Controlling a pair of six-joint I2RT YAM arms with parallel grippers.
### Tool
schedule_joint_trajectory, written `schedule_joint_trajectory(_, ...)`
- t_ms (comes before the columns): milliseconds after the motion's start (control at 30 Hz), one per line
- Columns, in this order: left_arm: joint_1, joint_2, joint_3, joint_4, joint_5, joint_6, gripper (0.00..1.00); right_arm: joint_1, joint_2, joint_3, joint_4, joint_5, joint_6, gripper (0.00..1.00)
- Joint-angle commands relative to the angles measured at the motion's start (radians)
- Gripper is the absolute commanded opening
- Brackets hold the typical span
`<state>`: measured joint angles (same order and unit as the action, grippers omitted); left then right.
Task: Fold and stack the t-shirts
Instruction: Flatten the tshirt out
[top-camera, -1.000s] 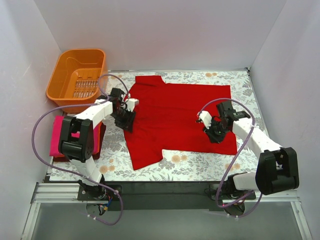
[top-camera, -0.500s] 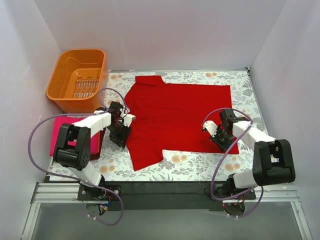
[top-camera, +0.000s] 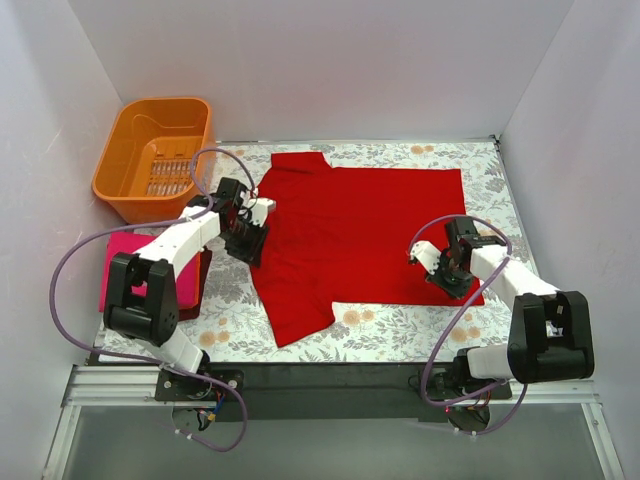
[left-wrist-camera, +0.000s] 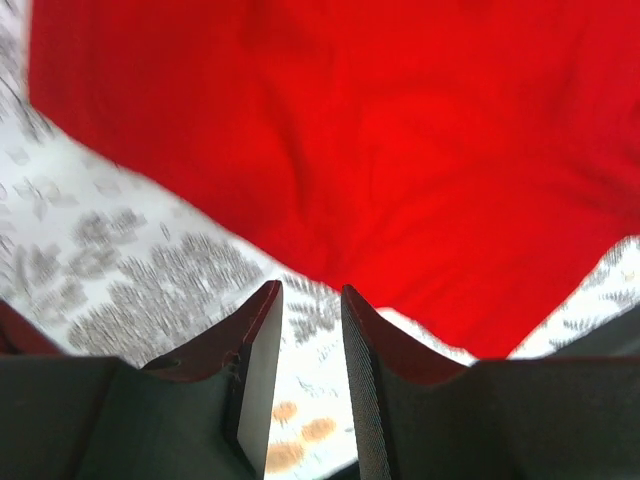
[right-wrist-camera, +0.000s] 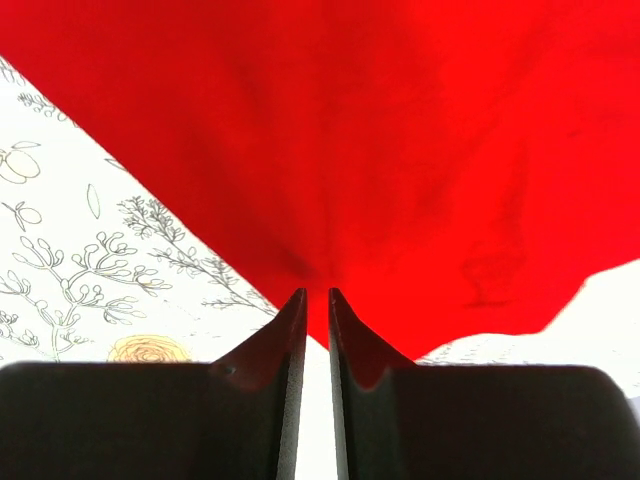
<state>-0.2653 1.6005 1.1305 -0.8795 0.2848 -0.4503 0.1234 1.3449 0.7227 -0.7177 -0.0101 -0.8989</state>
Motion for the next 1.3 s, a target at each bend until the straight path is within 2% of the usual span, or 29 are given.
schedule_joint_trajectory(0,-0.008,0.058,0.034,0.072,0.017,-0.001,0.29,-0.014,-0.036,0.052,-0.039,-0.025,-0.021,0.20)
schedule_joint_trajectory(167,-0.008,0.156,0.026,0.123,-0.030,-0.001,0.30,-0.057,0.013,0.040,-0.020,-0.010,-0.037,0.19)
schedule_joint_trajectory(333,-0.008,0.168,-0.075,0.157,-0.091,0.012,0.29,-0.080,0.063,0.001,0.035,0.033,-0.043,0.18)
schedule_joint_trajectory(567,-0.008,0.036,-0.262,0.108,-0.130,0.036,0.28,-0.085,0.062,-0.086,0.035,0.055,-0.083,0.17)
schedule_joint_trajectory(800,-0.006,-0.047,-0.316,0.047,-0.116,0.030,0.27,-0.085,-0.030,-0.140,-0.041,0.030,-0.126,0.17)
schedule_joint_trajectory(867,-0.008,-0.045,-0.299,0.024,-0.110,0.030,0.27,-0.085,-0.052,-0.118,-0.103,0.018,-0.127,0.18)
schedule_joint_trajectory(967,-0.006,-0.077,-0.201,-0.021,-0.041,0.041,0.32,-0.090,-0.084,-0.016,-0.202,-0.114,-0.123,0.23)
schedule_joint_trajectory(1067,-0.006,-0.074,-0.033,-0.061,0.037,0.061,0.40,-0.114,-0.070,0.154,-0.242,-0.218,-0.110,0.31)
schedule_joint_trajectory(1100,-0.005,-0.065,0.059,-0.053,0.036,0.052,0.45,-0.149,-0.034,0.252,-0.243,-0.246,-0.103,0.45)
schedule_joint_trajectory(1167,-0.002,-0.009,0.150,-0.038,0.053,0.044,0.48,-0.188,0.020,0.349,-0.241,-0.301,-0.075,0.52)
schedule_joint_trajectory(1200,0.000,0.018,0.199,-0.023,0.050,0.036,0.49,-0.198,0.089,0.397,-0.239,-0.350,-0.065,0.60)
schedule_joint_trajectory(1267,0.011,0.100,0.317,0.031,0.042,-0.019,0.55,-0.224,0.208,0.586,-0.235,-0.392,-0.023,0.63)
